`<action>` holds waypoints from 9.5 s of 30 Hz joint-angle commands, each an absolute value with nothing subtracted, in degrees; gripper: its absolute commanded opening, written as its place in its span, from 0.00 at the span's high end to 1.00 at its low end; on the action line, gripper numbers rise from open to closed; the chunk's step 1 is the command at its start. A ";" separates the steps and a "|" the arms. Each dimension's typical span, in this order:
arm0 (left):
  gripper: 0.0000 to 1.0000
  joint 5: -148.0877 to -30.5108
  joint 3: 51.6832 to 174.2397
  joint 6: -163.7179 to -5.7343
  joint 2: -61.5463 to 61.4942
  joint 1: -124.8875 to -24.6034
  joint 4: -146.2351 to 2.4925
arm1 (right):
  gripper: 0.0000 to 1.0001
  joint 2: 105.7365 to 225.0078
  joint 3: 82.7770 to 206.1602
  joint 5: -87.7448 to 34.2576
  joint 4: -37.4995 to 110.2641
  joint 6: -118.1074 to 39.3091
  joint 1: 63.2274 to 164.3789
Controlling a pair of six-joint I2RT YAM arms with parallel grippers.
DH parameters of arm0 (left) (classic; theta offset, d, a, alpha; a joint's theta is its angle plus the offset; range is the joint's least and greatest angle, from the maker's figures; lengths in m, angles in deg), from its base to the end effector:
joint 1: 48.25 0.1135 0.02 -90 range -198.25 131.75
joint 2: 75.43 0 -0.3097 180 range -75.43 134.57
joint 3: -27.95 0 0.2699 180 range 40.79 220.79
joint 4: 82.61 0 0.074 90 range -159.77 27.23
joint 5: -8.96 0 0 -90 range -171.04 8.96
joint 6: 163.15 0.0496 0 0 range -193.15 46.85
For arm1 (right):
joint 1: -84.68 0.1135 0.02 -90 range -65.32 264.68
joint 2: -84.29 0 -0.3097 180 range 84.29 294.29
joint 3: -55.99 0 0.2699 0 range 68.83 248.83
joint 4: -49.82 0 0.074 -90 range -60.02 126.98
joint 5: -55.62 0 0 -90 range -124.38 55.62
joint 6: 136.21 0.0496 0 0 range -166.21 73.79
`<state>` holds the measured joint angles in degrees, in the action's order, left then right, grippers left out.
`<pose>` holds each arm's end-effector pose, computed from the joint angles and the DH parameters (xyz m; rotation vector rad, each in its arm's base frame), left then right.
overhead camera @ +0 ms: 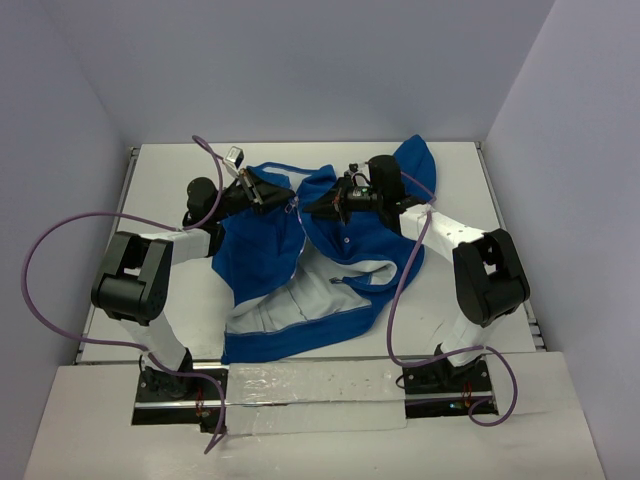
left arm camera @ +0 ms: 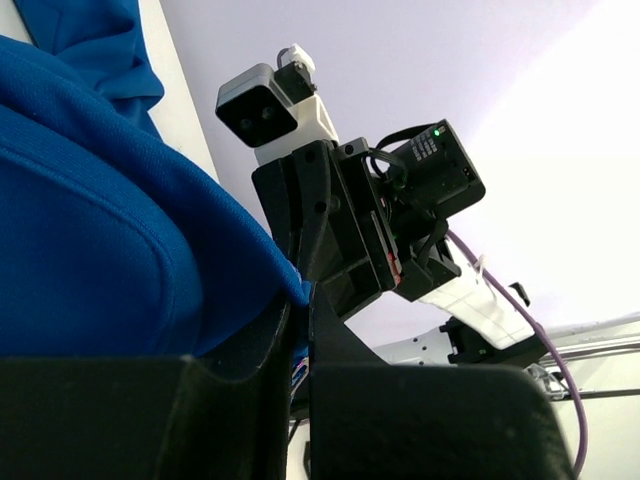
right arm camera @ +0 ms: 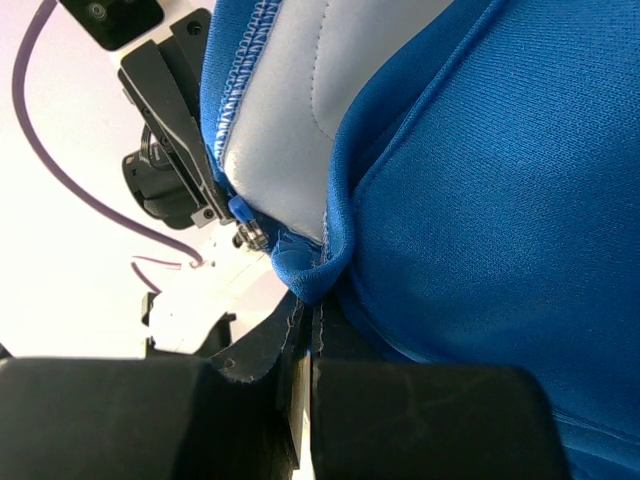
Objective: Zip up the jacket
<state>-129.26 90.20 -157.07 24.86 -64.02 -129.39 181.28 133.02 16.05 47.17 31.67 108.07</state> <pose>0.3688 -0.1426 0.2682 -0.2082 1.8195 -1.9151 0.3601 0.1974 0.2882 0.4109 2.3757 1.8728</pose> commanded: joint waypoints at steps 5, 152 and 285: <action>1.00 -132.56 93.81 -149.79 25.22 -64.24 -127.17 | 1.00 181.23 135.36 18.17 46.89 30.32 108.76; 1.00 -135.18 88.43 -154.89 25.29 -65.12 -136.76 | 1.00 178.43 135.19 8.34 54.12 19.72 107.53; 0.82 -139.49 92.68 -141.52 25.20 -64.18 -128.04 | 1.00 180.18 140.52 13.40 54.23 12.73 107.44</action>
<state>-139.76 91.75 -140.88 25.73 -63.95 -123.52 180.91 136.94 12.18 52.27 13.71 107.62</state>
